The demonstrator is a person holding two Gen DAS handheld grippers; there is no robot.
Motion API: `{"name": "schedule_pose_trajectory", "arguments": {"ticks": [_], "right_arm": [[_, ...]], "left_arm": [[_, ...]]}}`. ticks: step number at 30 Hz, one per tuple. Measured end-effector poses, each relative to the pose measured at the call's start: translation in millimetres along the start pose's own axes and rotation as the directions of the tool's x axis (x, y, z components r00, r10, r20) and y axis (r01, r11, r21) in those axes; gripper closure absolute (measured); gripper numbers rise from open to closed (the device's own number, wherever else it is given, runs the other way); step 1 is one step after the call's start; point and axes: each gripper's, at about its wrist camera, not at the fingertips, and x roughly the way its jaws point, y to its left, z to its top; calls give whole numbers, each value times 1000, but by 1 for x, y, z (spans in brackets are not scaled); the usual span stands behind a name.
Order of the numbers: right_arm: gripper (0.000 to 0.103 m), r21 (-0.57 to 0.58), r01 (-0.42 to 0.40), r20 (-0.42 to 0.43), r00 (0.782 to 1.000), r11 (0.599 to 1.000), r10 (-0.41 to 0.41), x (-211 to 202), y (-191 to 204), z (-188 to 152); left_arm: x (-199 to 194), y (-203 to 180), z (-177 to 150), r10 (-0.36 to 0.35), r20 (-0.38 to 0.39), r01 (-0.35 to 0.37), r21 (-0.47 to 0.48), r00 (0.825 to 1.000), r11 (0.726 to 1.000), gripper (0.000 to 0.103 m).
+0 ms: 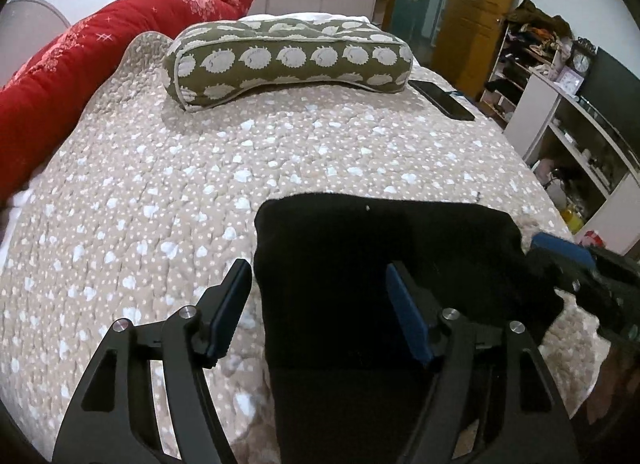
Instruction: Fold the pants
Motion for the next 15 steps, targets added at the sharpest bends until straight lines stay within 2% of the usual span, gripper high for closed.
{"name": "schedule_pose_trajectory", "arguments": {"ticks": [7, 15], "right_arm": [[65, -44, 51, -51, 997, 998, -53, -6, 7, -28], [59, -18, 74, -72, 995, 997, -75, 8, 0, -45]], "left_arm": [[-17, 0, -13, -36, -1, 36, -20, 999, 999, 32], [-6, -3, -28, -52, -33, 51, -37, 998, 998, 31]]}}
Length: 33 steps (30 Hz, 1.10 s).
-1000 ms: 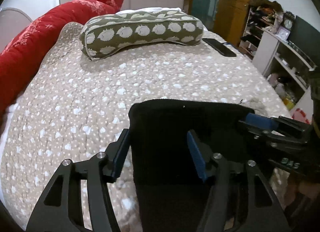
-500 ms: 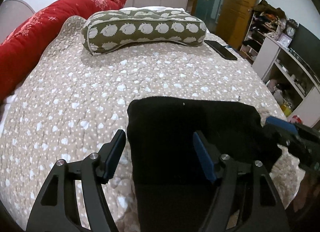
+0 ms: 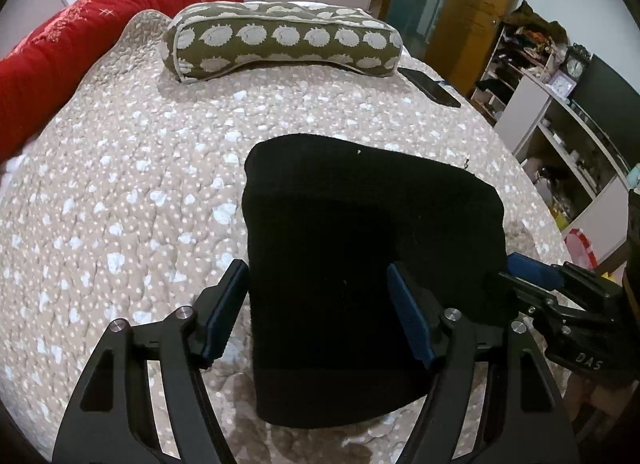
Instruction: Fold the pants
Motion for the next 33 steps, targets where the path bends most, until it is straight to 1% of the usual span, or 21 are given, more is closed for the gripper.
{"name": "schedule_pose_trajectory", "arguments": {"ticks": [3, 6, 8, 10, 12, 15, 16, 17, 18, 19, 21, 23, 26, 28, 33], "right_arm": [[59, 9, -10, 3, 1000, 1000, 10, -5, 0, 3], [59, 24, -26, 27, 999, 999, 25, -14, 0, 8], [59, 22, -15, 50, 999, 1000, 14, -21, 1, 13], [59, 36, 5, 64, 998, 999, -7, -22, 0, 19], [59, 56, 9, 64, 998, 998, -13, -19, -5, 24], [59, 75, 12, 48, 999, 997, -15, -6, -10, 31], [59, 73, 28, 36, 999, 997, -31, 2, -9, 33], [59, 67, 42, 19, 999, 997, -43, 10, -8, 35], [57, 63, 48, 7, 999, 997, -48, 15, -9, 34], [52, 59, 58, -3, 998, 997, -58, 24, -9, 35], [49, 64, 64, -3, 998, 996, -64, 36, -10, 36], [48, 72, 61, -5, 998, 996, -60, 39, -12, 37], [48, 75, 43, -18, 999, 996, -42, 33, -13, 39], [48, 59, 52, -27, 998, 997, -50, 25, -12, 37], [48, 45, 59, -8, 998, 997, -59, -1, -6, 26]], "left_arm": [[-6, 1, 3, -6, 3, 6, -3, 1000, 1000, 31], [-15, 4, 4, -25, 17, 25, -21, 1000, 999, 31], [-20, 3, 4, -35, 26, 35, -23, 999, 999, 31], [-19, 0, 3, -16, 29, 16, -2, 999, 1000, 31], [-13, -3, 1, 8, 16, -8, 16, 1000, 1000, 31], [-2, 0, -4, 2, -2, -2, 1, 1000, 1000, 31], [1, 2, -4, -2, -2, 2, -5, 1000, 1000, 30], [3, 3, -3, 1, 0, -1, -7, 1000, 1000, 25], [5, 4, -2, 11, 2, -11, -10, 1000, 1000, 21], [8, 5, -2, 16, -1, -16, -12, 1000, 1000, 20], [12, 8, -1, 1, -19, -2, -30, 1000, 1000, 20], [12, 9, 0, -8, -21, 7, -36, 1000, 999, 20], [11, 7, 0, -2, -14, 1, -21, 1000, 1000, 20], [11, 8, 0, -6, -14, 5, -27, 1000, 1000, 20], [11, 11, -1, -23, -20, 23, -45, 1000, 999, 20]]}}
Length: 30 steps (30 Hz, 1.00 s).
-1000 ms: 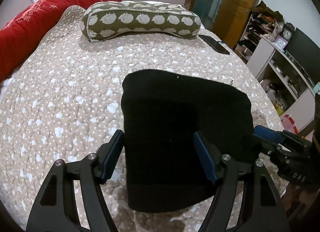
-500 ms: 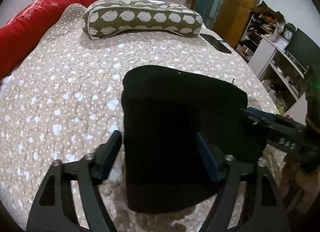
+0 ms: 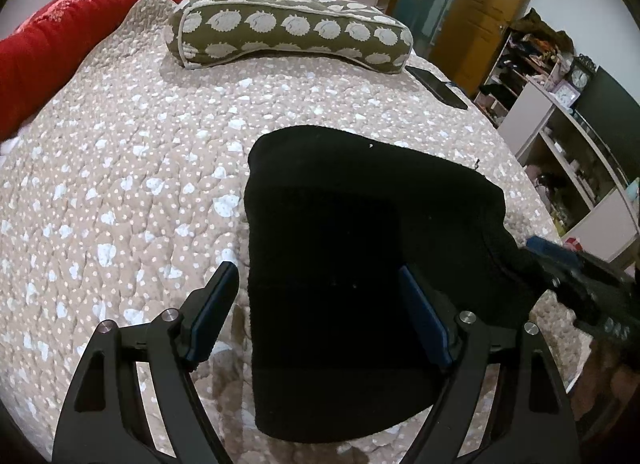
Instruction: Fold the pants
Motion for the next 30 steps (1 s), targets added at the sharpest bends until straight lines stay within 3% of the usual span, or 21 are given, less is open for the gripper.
{"name": "schedule_pose_trajectory", "arguments": {"ticks": [5, 8, 22, 30], "right_arm": [[48, -21, 9, -18, 1000, 1000, -9, -1, 5, -16], [48, 36, -24, -22, 999, 999, 25, 10, -4, -23], [48, 85, -102, 8, 995, 991, 102, 3, -11, -4], [40, 134, -157, -17, 987, 978, 161, 25, -24, -5]], "left_arm": [[2, -1, -2, -9, -4, 9, -5, 1000, 1000, 20], [2, 1, -3, -24, -9, 24, -12, 1000, 1000, 20], [-27, 26, 9, -130, 41, 133, -77, 991, 988, 20], [6, 32, 0, -219, -69, 209, -132, 973, 969, 17]]}}
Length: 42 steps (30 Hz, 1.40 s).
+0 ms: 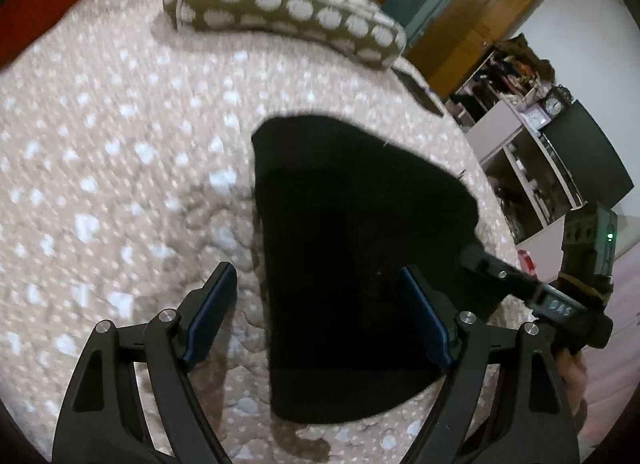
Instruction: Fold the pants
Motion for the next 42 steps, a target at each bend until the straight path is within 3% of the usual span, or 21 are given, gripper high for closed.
{"name": "schedule_pose_trajectory", "arguments": {"ticks": [3, 6, 8, 10, 13, 18, 21, 24, 27, 28, 31, 35, 37, 42], "right_arm": [[37, 58, -75, -3, 997, 995, 76, 8, -10, -3], [32, 76, -137, 9, 991, 988, 137, 17, -13, -6], [34, 69, -150, 24, 989, 986, 149, 20, -11, -6], [49, 49, -147, 42, 989, 988, 145, 17, -6, -4], [57, 15, -141, 101, 985, 990, 139, 4, 3, 4], [57, -17, -126, 153, 980, 992, 127, 5, 16, 41], [57, -32, -107, 171, 979, 994, 111, 17, 21, 66], [55, -41, -59, 138, 988, 997, 65, 46, 19, 84], [46, -72, 35, 56, 998, 997, -31, 83, 11, 88], [46, -64, 24, 67, 998, 998, -20, 83, 8, 88], [46, -57, 37, 76, 997, 998, -33, 64, 6, 89], [51, -93, 63, 133, 990, 994, -50, 28, 18, 87], [56, -133, 58, 135, 990, 989, -40, 17, 31, 84], [57, -215, 78, 130, 990, 973, -51, 18, 59, 76]], "left_arm": [[9, -1, 0, -26, 1, 26, -9, 1000, 1000, 7], [15, -11, 0, -14, 14, 13, 49, 1000, 999, 7], [15, -18, 0, -25, 18, 23, 87, 1000, 996, 20], [11, -25, 4, -15, 27, 12, 113, 1000, 993, 28], [0, -31, 20, -35, 60, 26, 151, 998, 988, 32], [0, -24, 66, -24, 101, 11, 127, 995, 992, 32], [17, -11, 86, 7, 80, -15, 99, 997, 995, 32], [47, 12, 93, 72, 11, -72, 43, 997, 996, 30], [52, 25, 92, 21, 13, -22, 14, 1000, 1000, 24], [49, 23, 92, 27, 12, -27, 23, 1000, 999, 24], [36, 14, 91, 90, 37, -92, 63, 995, 994, 24], [16, 3, 86, 202, 111, -211, 81, 973, 974, 24], [14, 1, 85, 224, 125, -235, 81, 967, 969, 24], [22, -3, 82, 258, 115, -270, 94, 959, 958, 24]]}}
